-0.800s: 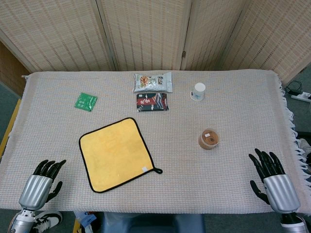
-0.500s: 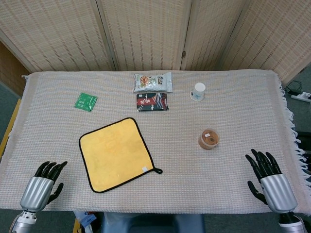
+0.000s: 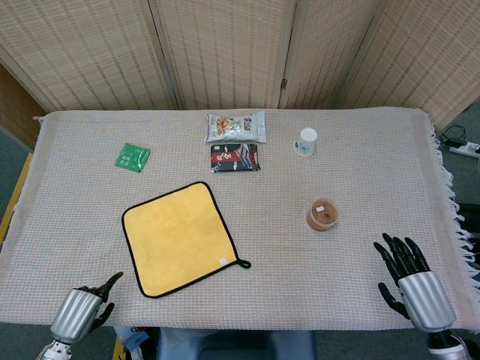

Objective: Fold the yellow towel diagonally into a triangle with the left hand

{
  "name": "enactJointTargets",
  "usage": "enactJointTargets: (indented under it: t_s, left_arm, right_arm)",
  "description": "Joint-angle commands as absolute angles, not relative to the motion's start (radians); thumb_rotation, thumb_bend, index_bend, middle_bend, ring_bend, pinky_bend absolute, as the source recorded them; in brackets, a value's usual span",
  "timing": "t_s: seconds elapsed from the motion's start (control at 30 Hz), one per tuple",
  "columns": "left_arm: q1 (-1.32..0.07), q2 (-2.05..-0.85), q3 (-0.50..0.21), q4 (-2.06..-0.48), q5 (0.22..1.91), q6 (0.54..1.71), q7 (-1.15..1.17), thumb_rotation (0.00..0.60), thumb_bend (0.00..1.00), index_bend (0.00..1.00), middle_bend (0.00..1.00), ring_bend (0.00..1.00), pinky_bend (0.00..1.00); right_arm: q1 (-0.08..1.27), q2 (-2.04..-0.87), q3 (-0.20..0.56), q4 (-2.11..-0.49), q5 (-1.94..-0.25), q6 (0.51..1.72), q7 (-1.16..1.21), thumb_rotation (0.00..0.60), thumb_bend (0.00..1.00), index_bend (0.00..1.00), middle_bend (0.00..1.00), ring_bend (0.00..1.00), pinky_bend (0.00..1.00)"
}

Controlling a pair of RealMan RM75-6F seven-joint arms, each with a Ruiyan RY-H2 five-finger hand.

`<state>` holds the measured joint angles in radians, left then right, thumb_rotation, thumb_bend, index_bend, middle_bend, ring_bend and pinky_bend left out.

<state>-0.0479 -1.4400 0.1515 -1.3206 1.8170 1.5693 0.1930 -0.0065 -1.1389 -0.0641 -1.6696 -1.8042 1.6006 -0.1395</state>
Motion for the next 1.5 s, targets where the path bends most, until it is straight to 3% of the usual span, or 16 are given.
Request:
enactJointTargets:
  t_s: [0.03,0.17,0.37,0.8,1.5]
  left_arm:
    - [-0.049,-1.532,0.170,-1.175,1.887,1.627,0.106,0.600,0.37,0.38,1.00,1.00,1.00]
    - [-0.054,-1.612,0.169,-1.043,1.913,1.669,0.028,0.600,0.34,0.49,1.00,1.00,1.00]
    - [-0.055,-1.710,0.169,-0.902,1.903,1.666,-0.029,0.600,0.27,0.55,1.00,1.00,1.00]
    - [-0.079,-1.849,0.151,-0.729,1.871,1.663,-0.068,0.600,0.23,0.52,1.00,1.00,1.00]
    - [-0.123,-1.913,0.138,-0.632,1.811,1.623,-0.121,0.600,0.24,0.50,1.00,1.00,1.00]
  right_arm:
    - [-0.004,-1.139,-0.064,-1.670,-1.805,1.599,-0.139,0.600,0.45,0.00,0.00,0.00,0.00]
    - [-0.001,-1.138,-0.064,-1.670,-1.807,1.593,-0.137,0.600,0.45,0.00,0.00,0.00,0.00]
    - [0.004,-1.144,-0.056,-1.662,-1.803,1.595,-0.132,0.600,0.45,0.00,0.00,0.00,0.00]
    - [0.001,-1.138,-0.057,-1.663,-1.801,1.605,-0.119,0.600,0.45,0.00,0.00,0.00,0.00]
    - [-0.001,-1.137,-0.049,-1.666,-1.783,1.606,-0.121,0.600,0.45,0.00,0.00,0.00,0.00]
